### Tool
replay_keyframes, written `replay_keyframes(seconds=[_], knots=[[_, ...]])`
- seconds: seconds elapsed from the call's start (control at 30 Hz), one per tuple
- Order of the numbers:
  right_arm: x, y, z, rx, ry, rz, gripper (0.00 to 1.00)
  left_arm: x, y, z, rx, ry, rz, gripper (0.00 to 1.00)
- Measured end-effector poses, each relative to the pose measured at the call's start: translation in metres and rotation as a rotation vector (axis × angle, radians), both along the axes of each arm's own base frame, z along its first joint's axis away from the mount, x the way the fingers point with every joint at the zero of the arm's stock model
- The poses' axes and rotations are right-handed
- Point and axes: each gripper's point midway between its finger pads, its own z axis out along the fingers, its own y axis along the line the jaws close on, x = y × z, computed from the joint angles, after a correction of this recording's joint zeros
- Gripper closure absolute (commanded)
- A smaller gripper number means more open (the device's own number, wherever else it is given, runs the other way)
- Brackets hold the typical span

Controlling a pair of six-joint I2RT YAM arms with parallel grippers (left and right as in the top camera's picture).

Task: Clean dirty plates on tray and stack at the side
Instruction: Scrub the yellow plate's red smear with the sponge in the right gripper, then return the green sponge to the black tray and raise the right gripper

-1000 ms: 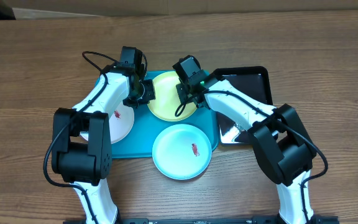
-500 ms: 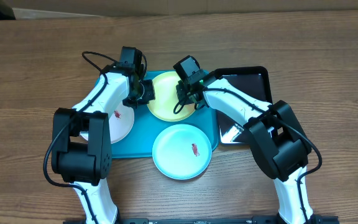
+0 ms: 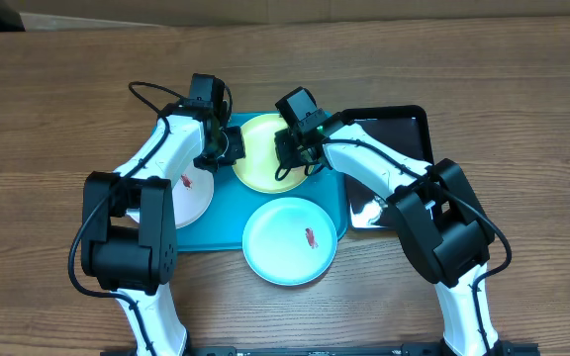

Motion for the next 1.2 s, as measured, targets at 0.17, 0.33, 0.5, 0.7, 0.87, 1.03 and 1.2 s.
replay_keyframes(seconds=[0.17,0.33,0.5,0.7,0.87,1.03,1.2], knots=[[-0.013,0.027,0.006,0.147,0.08,0.083,0.96,0.0,0.0,0.0,0.0,0.0,0.0,0.96],[-0.019,0.046,0.031,0.314,0.163,0.164,0.96,-0.001,0.0,0.0,0.0,0.003,-0.001,0.96],[-0.003,0.03,0.074,0.38,0.15,0.15,0.96,-0.002,-0.001,0.0,-0.003,0.006,-0.001,0.96],[0.001,-0.017,0.118,0.355,0.13,0.087,0.96,-0.002,-0.001,0.0,-0.003,0.008,-0.001,0.92],[-0.003,-0.077,0.111,0.223,0.206,-0.042,0.96,-0.003,-0.001,-0.001,-0.003,0.013,0.005,0.79],[-0.008,-0.158,0.09,-0.005,0.276,-0.202,0.96,-0.003,-0.001,-0.001,-0.004,0.014,0.009,0.7],[-0.02,-0.222,0.061,-0.282,0.282,-0.292,0.96,-0.003,0.0,-0.001,-0.004,0.016,0.01,0.7]])
